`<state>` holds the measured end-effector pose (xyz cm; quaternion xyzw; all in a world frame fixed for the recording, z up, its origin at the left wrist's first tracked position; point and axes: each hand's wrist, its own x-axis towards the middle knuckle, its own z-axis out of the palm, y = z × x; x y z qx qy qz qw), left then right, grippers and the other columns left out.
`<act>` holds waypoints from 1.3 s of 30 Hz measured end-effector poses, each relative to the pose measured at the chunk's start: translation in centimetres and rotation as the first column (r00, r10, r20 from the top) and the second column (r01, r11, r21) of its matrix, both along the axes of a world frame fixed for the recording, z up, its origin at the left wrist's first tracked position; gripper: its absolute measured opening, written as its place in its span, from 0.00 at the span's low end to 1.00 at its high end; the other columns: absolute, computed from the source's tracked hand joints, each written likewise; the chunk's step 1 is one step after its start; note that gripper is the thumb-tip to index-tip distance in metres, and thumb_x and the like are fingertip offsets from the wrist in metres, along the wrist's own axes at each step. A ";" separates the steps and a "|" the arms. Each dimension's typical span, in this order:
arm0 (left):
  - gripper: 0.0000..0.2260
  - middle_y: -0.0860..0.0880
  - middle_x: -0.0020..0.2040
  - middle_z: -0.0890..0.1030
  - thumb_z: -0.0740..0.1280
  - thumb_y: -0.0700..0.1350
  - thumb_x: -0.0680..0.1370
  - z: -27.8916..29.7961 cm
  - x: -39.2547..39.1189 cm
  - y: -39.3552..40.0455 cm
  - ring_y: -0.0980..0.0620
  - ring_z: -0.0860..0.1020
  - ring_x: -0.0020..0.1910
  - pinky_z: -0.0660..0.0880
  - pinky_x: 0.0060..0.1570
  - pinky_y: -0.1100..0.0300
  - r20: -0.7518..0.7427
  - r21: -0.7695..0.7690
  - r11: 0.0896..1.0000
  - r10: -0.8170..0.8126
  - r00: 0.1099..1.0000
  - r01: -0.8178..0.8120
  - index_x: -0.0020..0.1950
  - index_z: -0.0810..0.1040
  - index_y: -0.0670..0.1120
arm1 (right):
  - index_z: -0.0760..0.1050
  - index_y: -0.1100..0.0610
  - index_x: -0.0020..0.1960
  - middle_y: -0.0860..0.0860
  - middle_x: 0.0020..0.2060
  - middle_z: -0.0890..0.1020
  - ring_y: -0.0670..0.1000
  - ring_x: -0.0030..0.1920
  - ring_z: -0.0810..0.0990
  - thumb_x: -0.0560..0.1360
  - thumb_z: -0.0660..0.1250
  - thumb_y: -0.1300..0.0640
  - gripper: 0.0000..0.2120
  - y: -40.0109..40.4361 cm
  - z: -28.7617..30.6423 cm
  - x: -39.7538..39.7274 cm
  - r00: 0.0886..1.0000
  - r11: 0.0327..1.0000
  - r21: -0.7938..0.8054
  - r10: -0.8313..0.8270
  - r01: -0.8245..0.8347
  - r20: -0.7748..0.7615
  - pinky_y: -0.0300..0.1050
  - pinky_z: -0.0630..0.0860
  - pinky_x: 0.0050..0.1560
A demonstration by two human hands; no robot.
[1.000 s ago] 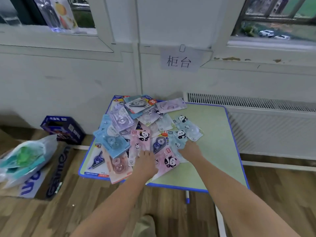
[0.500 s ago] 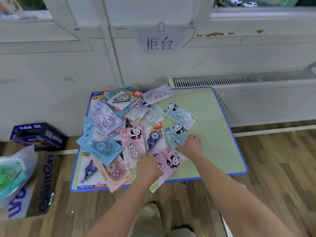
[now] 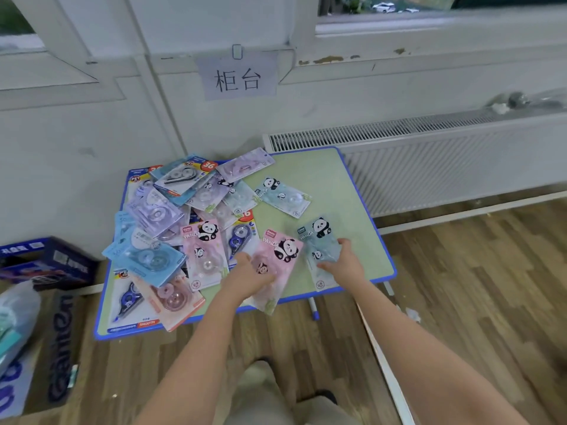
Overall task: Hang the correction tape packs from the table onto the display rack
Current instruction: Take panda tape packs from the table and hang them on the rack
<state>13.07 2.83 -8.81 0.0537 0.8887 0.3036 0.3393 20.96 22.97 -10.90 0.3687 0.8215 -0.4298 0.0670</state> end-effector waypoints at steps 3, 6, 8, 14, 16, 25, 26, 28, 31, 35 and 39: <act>0.32 0.49 0.56 0.69 0.72 0.53 0.73 1.9 1.1 2.0 0.49 0.72 0.53 0.71 0.54 0.55 0.022 0.190 0.971 0.146 0.989 -0.148 0.68 0.59 0.42 | 0.62 0.59 0.68 0.57 0.58 0.76 0.54 0.51 0.74 0.73 0.72 0.57 0.28 1.8 0.9 1.8 0.994 0.992 -0.109 -0.075 0.066 -0.079 0.42 0.68 0.46; 0.30 0.49 0.58 0.69 0.75 0.53 0.71 3.4 2.0 4.5 0.54 0.72 0.48 0.68 0.44 0.58 0.057 0.333 0.913 0.230 0.971 -0.236 0.65 0.63 0.44 | 0.66 0.56 0.67 0.52 0.61 0.75 0.51 0.56 0.74 0.69 0.75 0.52 0.31 3.2 2.8 3.9 0.965 0.962 -0.250 -0.162 0.108 -0.205 0.43 0.71 0.55; 0.31 0.47 0.60 0.71 0.75 0.53 0.71 4.1 2.5 6.2 0.53 0.73 0.49 0.67 0.44 0.59 0.064 0.391 0.890 0.229 0.971 -0.235 0.66 0.65 0.44 | 0.68 0.55 0.67 0.51 0.62 0.77 0.52 0.60 0.78 0.62 0.78 0.44 0.39 3.9 4.4 5.6 0.942 0.929 -0.344 -0.229 0.136 -0.244 0.50 0.75 0.60; 0.26 0.50 0.50 0.73 0.75 0.55 0.70 6.5 4.1 12.8 0.51 0.72 0.48 0.68 0.43 0.59 0.028 0.481 0.874 0.058 0.998 -0.064 0.59 0.70 0.43 | 0.75 0.48 0.50 0.45 0.43 0.84 0.41 0.37 0.84 0.74 0.71 0.59 0.09 6.7 8.7 12.4 0.767 0.838 -0.463 -0.492 0.288 -0.413 0.31 0.76 0.32; 0.19 0.51 0.41 0.71 0.75 0.54 0.70 7.5 5.3 15.5 0.51 0.71 0.42 0.68 0.37 0.59 0.013 0.519 0.854 -0.045 0.999 0.032 0.48 0.70 0.45 | 0.75 0.48 0.50 0.45 0.43 0.84 0.43 0.38 0.84 0.74 0.71 0.59 0.10 7.4 9.6 15.0 0.673 0.790 -0.483 -0.592 0.378 -0.443 0.34 0.78 0.33; 0.26 0.47 0.49 0.81 0.74 0.62 0.66 12.8 17.9 27.9 0.49 0.81 0.48 0.78 0.50 0.56 -0.007 0.668 0.574 -0.631 0.776 0.473 0.55 0.72 0.49 | 0.74 0.48 0.57 0.49 0.51 0.84 0.52 0.51 0.84 0.73 0.71 0.57 0.14 9.0 14.5 31.5 0.297 0.562 -0.466 -0.797 0.684 -0.526 0.57 0.79 0.55; 0.25 0.49 0.50 0.81 0.73 0.61 0.67 13.4 20.1 28.9 0.52 0.81 0.47 0.78 0.49 0.59 -0.030 0.682 0.524 -0.677 0.735 0.511 0.56 0.72 0.49 | 0.74 0.48 0.57 0.49 0.51 0.84 0.51 0.51 0.84 0.73 0.71 0.57 0.14 8.8 15.2 33.8 0.263 0.541 -0.445 -0.795 0.714 -0.546 0.55 0.79 0.55; 0.24 0.52 0.52 0.81 0.72 0.62 0.66 14.5 25.2 30.6 0.52 0.80 0.51 0.76 0.56 0.54 -0.056 0.714 0.430 -0.752 0.657 0.552 0.55 0.72 0.54 | 0.74 0.48 0.59 0.48 0.52 0.84 0.50 0.52 0.84 0.74 0.70 0.58 0.15 8.0 16.5 38.6 0.181 0.499 -0.427 -0.784 0.754 -0.594 0.51 0.79 0.55; 0.16 0.53 0.49 0.79 0.73 0.60 0.69 15.5 33.8 32.6 0.51 0.79 0.51 0.75 0.54 0.55 -0.121 0.729 0.279 -0.846 0.519 0.625 0.51 0.71 0.58 | 0.75 0.47 0.58 0.46 0.53 0.84 0.49 0.54 0.83 0.74 0.69 0.59 0.15 6.6 18.0 46.2 0.060 0.405 -0.411 -0.768 0.817 -0.638 0.52 0.77 0.59; 0.18 0.49 0.48 0.78 0.70 0.53 0.75 17.1 46.8 33.2 0.56 0.76 0.45 0.71 0.43 0.61 -0.146 0.748 0.159 -0.908 0.393 0.644 0.60 0.70 0.47 | 0.74 0.50 0.60 0.50 0.54 0.84 0.62 0.56 0.80 0.75 0.69 0.58 0.15 4.9 18.9 57.5 -0.059 0.275 -0.373 -0.732 0.886 -0.679 0.65 0.74 0.60; 0.21 0.53 0.52 0.79 0.70 0.52 0.75 18.3 58.4 32.8 0.59 0.76 0.46 0.70 0.55 0.55 -0.132 0.807 0.046 -0.958 0.256 0.589 0.65 0.69 0.48 | 0.74 0.50 0.62 0.48 0.56 0.83 0.53 0.58 0.81 0.77 0.66 0.60 0.15 3.5 19.5 68.2 -0.131 0.197 -0.363 -0.696 0.911 -0.706 0.55 0.74 0.63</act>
